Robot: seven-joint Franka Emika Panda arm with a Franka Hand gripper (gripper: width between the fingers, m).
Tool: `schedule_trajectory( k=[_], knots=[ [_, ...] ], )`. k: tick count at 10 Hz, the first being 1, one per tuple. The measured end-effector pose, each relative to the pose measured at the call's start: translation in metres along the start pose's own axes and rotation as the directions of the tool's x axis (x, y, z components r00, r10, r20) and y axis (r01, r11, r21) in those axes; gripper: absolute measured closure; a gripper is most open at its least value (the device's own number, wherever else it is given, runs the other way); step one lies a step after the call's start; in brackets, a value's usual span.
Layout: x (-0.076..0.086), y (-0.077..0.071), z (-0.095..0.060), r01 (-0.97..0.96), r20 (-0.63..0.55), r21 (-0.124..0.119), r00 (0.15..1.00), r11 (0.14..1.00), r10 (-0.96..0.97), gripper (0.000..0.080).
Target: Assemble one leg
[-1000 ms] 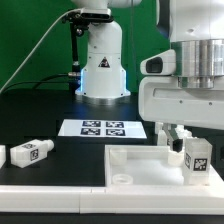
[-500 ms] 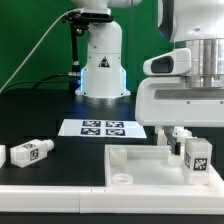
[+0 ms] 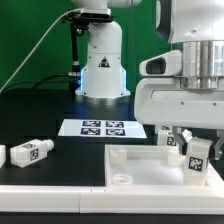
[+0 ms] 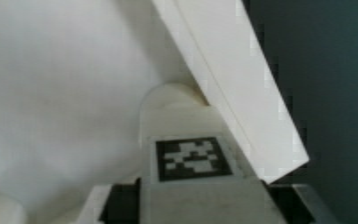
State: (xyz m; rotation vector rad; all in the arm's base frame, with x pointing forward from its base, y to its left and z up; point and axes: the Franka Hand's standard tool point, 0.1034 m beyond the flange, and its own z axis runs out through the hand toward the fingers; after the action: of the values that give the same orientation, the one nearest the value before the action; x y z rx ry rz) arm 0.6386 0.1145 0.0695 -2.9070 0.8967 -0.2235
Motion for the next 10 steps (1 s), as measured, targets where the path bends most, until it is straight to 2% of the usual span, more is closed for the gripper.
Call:
schedule_trajectory(
  k=[1,3,4,6,8,10],
  knots=[
    [0.0025,0.0007,-0.0012,-0.064,0.009,-0.007,0.998,0.998,0.064,0.0506],
    [0.0013,0.0017,0.0001,-0.356,0.017,-0.013,0.934,0.934,0.356,0.0506],
    [0.0003,0.0008,0.0008,-0.489,0.022,-0.019,0.872,0.872,0.489,0.0506],
    [-0.0002,-0.0044,0.0017,-0.754,0.037,-0.051,0.654,0.655,0.756,0.0506],
    [0.0029,-0.0023,0.0013,-0.851,0.049,-0.052,0.520,0.522,0.853,0.0506],
    [0.0011,-0.0029,0.0022,-0.901,0.048,-0.059,0.428,0.430,0.903,0.0506]
  ],
)
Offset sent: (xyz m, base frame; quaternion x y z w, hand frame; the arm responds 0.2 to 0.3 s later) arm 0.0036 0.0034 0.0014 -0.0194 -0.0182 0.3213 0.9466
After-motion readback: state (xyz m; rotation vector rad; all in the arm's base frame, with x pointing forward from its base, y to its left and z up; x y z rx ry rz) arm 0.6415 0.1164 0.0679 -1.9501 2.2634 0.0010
